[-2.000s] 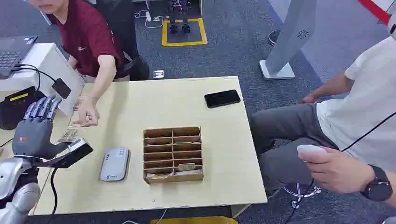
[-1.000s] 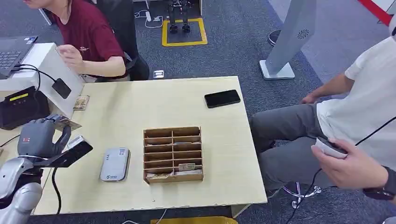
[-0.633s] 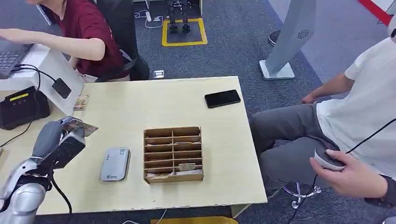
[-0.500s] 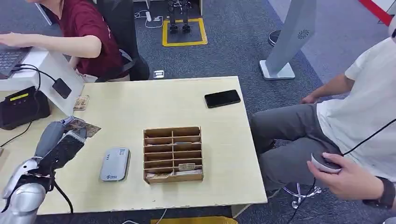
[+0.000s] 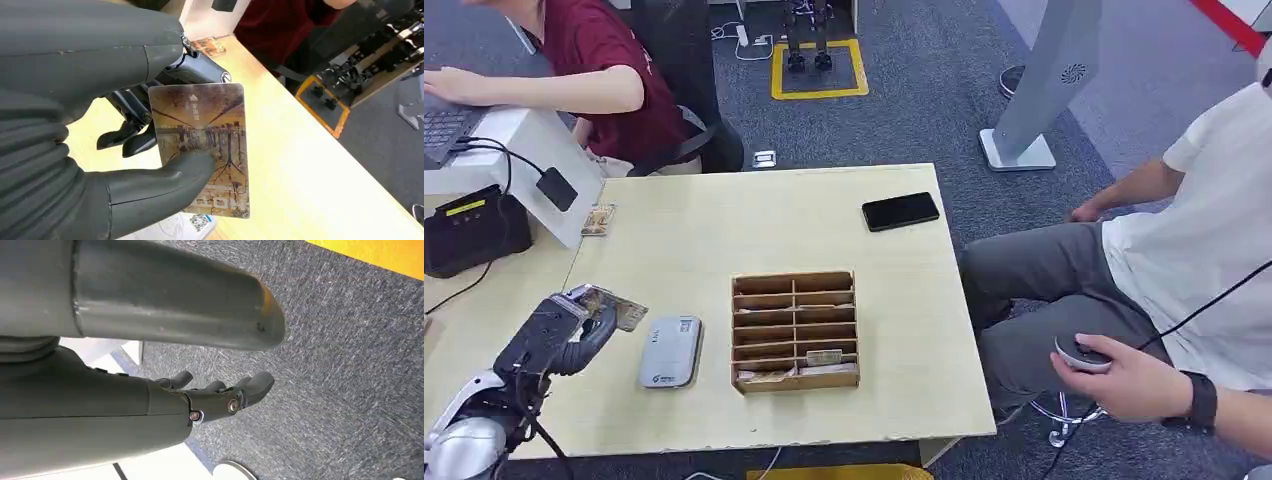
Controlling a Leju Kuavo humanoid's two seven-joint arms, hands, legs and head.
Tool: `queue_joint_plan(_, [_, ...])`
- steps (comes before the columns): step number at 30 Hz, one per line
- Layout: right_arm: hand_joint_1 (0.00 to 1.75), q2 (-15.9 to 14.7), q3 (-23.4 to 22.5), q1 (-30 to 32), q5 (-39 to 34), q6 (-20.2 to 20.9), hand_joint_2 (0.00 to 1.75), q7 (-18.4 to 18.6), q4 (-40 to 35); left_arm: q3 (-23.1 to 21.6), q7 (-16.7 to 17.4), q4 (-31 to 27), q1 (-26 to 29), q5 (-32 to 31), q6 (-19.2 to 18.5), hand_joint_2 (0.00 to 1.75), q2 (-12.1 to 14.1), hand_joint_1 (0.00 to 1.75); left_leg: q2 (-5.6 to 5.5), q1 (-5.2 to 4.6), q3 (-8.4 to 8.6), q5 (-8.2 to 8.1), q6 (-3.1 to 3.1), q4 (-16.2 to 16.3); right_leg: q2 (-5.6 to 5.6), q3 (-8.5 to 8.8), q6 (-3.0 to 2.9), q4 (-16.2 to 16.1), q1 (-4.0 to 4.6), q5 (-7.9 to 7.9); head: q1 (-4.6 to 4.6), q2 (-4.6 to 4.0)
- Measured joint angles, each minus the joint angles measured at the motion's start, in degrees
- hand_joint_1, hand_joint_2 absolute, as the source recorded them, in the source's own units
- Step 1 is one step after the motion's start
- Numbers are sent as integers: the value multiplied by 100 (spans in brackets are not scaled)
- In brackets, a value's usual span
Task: Pass the card to the sensor for recognition and then transmit it.
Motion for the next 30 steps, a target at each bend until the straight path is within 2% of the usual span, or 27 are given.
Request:
queue_joint_plan(8, [0, 0, -13, -7, 2, 0, 0, 2, 0, -2, 188, 70, 216, -440, 66, 175, -114, 175, 1, -2, 0, 0, 0, 1, 0, -1, 0, -1, 0, 0, 2, 0])
queue_joint_plan(15, [0, 0, -13, -7, 2, 0, 0, 6, 0, -2, 214, 85, 221, -481, 98, 175, -138, 175, 1, -2, 0, 0, 0, 1, 1, -3, 0, -2, 0, 0, 0, 0])
queue_joint_plan(17, [0, 2, -13, -10, 2, 0, 0, 39, 0, -2, 302, 155, 216, -615, 225, 175, -236, 175, 0, -1, 0, 0, 0, 2, 0, -3, 0, -2, 0, 0, 2, 0])
queue_joint_plan(18, [0, 0, -13, -13, 2, 2, 0, 59, 0, -2, 462, 302, 148, -785, 418, 175, -381, 175, 0, -1, 0, 0, 0, 2, 0, -3, 0, -2, 0, 0, 0, 0])
queue_joint_plan(19, [0, 2, -13, -36, 2, 0, 0, 83, 0, -2, 582, 531, -48, -890, 608, 175, -657, 175, 0, -1, 1, 0, 1, 3, -1, -3, 0, -2, 0, 1, 0, 0])
queue_joint_plan(25, [0, 11, 52, -75, 2, -2, 0, 96, 0, -13, 599, 911, -313, -1001, 793, 175, -1031, 175, 1, -1, 1, 0, 1, 5, 1, -2, 0, -2, 0, 1, 0, 0])
queue_joint_plan(30, [0, 11, 96, -79, 2, -4, 0, 98, 0, -18, 608, 1065, -397, -1008, 820, 175, -1178, 175, 1, -1, 0, 0, 1, 5, 2, -4, 0, -2, 0, 1, 0, 0])
